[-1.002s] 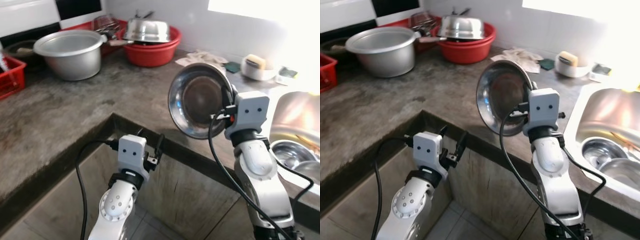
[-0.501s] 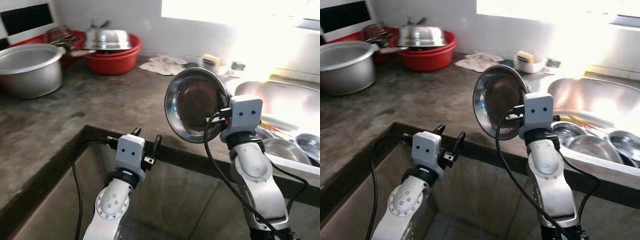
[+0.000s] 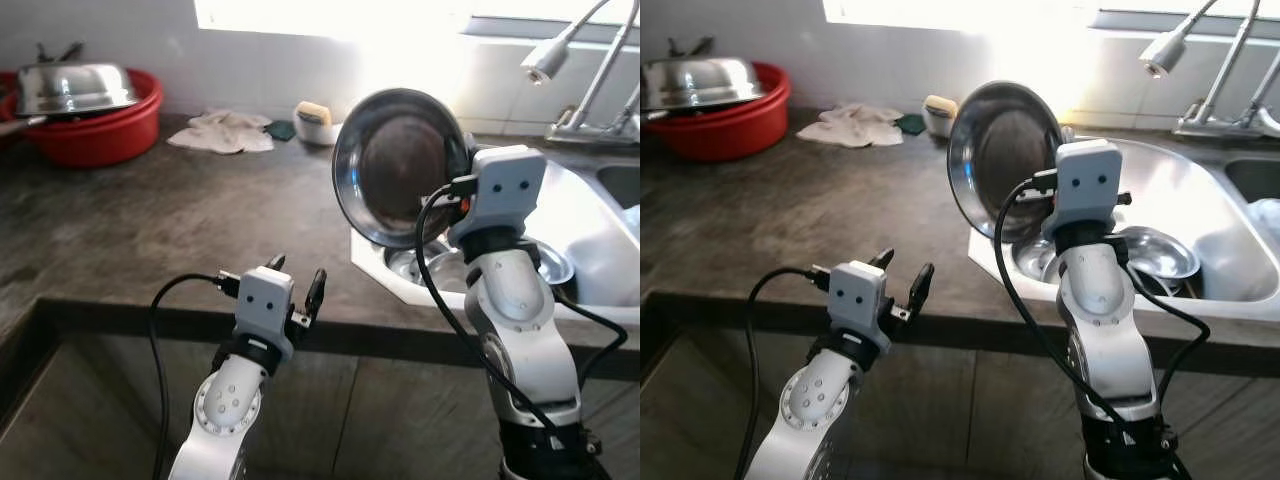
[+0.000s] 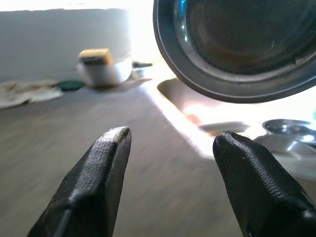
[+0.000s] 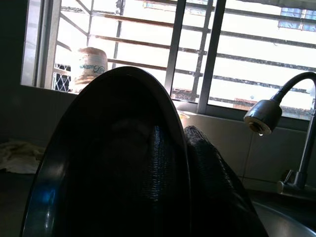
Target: Kitchen organization
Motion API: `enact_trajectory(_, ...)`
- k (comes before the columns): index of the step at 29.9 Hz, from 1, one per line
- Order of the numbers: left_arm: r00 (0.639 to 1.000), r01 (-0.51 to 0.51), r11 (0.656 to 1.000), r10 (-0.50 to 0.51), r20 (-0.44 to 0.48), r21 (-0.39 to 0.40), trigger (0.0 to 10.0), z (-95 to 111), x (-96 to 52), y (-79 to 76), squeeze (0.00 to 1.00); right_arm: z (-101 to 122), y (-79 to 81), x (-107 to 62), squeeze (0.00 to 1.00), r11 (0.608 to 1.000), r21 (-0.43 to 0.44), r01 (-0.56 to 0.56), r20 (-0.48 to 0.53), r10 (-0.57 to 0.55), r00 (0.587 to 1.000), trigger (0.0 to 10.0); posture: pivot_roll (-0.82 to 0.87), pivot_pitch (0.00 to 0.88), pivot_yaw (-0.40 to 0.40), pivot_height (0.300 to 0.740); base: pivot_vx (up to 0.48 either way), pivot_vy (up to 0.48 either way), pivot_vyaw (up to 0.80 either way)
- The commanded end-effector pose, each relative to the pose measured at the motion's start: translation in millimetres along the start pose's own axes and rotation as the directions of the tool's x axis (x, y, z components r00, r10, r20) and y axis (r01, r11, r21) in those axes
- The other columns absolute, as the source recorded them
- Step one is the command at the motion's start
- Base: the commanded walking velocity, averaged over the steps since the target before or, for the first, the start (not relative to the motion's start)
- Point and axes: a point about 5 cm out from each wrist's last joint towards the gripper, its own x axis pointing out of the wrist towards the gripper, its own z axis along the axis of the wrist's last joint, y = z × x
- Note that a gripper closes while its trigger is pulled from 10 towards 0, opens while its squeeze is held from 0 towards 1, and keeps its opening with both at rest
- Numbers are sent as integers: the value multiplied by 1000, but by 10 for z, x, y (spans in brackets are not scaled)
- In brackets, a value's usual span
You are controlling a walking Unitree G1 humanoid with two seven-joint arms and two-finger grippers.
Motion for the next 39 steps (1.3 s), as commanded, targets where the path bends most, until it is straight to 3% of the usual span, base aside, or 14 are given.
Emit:
enact_trajectory(1,1000,9,1000,-9,-3,-4,10000,-3,10,-38,0,6,-25,30,0,1000,5,2,-18,-2,1000,0,34,45,-36,740,274,-394,-800)
enact_trajectory(6,1000,13,1000,-13,-3,-2,10000,-8,14,-44,0,-40,-7,84,0,999,13,-32,-59,33,998,0,30,48,-35,740,285,-383,0)
enact_trajectory(8,1000,3,1000,-3,4,-9,10000,1,16,-37,0,-39,-15,107,0,999,10,-40,-64,41,997,10000,32,49,-35,740,287,-382,0)
enact_trajectory(10,1000,-29,999,29,-7,-43,10000,-6,18,-7,0,-39,-44,136,0,999,13,-30,-70,31,997,10000,33,50,-36,740,321,-294,0)
enact_trajectory(14,999,-37,999,37,-10,-24,10000,-13,14,8,0,-71,-111,183,0,1000,21,-18,-105,20,994,10000,36,53,-38,740,0,0,0)
enact_trajectory(20,999,-38,999,37,-24,-19,10000,-41,-3,1,0,-275,-184,301,0,998,30,-55,-297,61,953,10000,30,60,-42,740,0,0,0)
enact_trajectory(24,999,-38,999,37,-26,-23,10000,-43,0,-5,0,-354,-224,369,0,997,36,-70,-366,78,927,10000,31,62,-44,740,0,0,0)
enact_trajectory(31,999,-40,999,40,-35,-17,10000,-48,-17,3,0,-648,-414,610,0,997,60,-50,-566,75,821,10000,41,81,-44,740,0,0,0)
enact_trajectory(35,998,-46,999,46,-44,-17,10000,-56,-51,-3,0,-852,-417,607,0,995,62,-79,-658,101,746,10000,54,89,-56,740,0,0,0)
enact_trajectory(38,998,-46,999,45,-45,-18,10000,-53,-66,-6,0,-894,-410,599,0,994,62,-89,-677,107,728,10000,59,94,-57,740,0,0,0)
enact_trajectory(39,998,-44,999,43,-49,-19,10000,-53,-85,-13,0,-980,-370,576,0,991,97,-94,-710,136,691,10000,65,103,-58,740,0,0,0)
